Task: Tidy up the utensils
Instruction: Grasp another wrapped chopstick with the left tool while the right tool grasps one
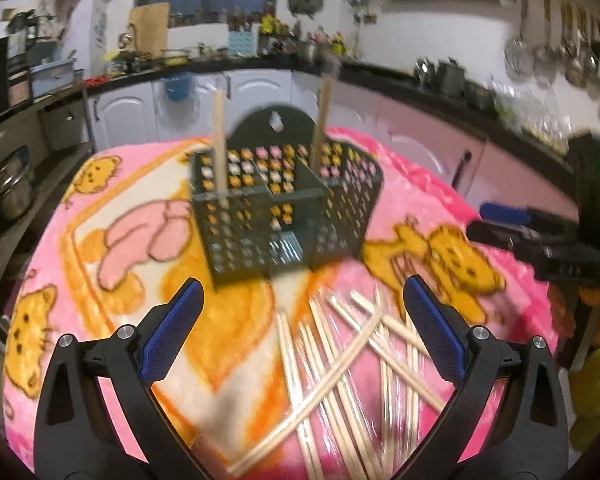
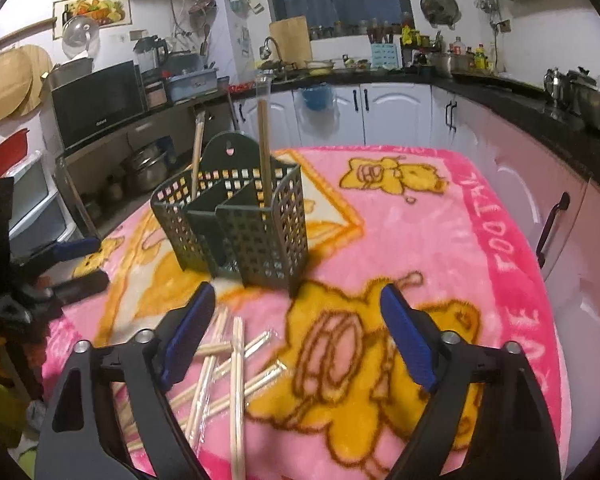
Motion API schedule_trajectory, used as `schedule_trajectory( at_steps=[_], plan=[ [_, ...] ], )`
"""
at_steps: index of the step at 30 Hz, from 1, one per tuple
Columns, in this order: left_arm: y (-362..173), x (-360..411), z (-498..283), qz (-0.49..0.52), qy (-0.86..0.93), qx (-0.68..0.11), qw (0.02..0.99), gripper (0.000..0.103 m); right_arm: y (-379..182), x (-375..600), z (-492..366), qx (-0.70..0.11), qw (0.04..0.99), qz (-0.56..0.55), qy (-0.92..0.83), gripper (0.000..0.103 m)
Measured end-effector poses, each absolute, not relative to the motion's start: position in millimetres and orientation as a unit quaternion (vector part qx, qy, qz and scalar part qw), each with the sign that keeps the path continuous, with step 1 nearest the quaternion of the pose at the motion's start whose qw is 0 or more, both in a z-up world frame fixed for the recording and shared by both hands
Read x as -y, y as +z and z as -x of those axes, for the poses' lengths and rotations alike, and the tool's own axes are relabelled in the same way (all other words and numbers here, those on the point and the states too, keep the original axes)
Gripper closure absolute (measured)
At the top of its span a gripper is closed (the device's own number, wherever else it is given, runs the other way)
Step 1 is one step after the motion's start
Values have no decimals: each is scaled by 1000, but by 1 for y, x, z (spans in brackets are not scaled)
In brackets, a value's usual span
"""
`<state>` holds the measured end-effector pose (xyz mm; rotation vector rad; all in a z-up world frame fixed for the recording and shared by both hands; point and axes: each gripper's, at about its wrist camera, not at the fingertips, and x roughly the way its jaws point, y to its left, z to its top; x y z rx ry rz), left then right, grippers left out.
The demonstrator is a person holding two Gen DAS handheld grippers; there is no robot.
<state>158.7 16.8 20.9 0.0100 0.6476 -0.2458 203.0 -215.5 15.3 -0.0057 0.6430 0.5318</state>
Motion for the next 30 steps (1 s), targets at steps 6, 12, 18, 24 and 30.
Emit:
schedule_trajectory(
  at_steps=[6, 12, 18, 24, 30],
  plan=[
    [-9, 11, -166, -41, -165, -365, 915, 40, 3, 208, -211, -344, 896, 18, 282, 50],
    [-31, 35, -175, -77, -202, -401, 890, 55, -7, 193, -221, -376, 872, 29, 313, 66],
    [-50, 41, -182, -93, -217, -431, 871, 64, -17, 175, -232, -401, 850, 32, 340, 71],
    [-54, 34, -194, -85, -218, -444, 865, 67, -31, 154, -244, -434, 825, 36, 360, 71],
    [-54, 33, -202, -79, -223, -448, 862, 84, -43, 139, -259, -457, 811, 38, 364, 71]
  ],
)
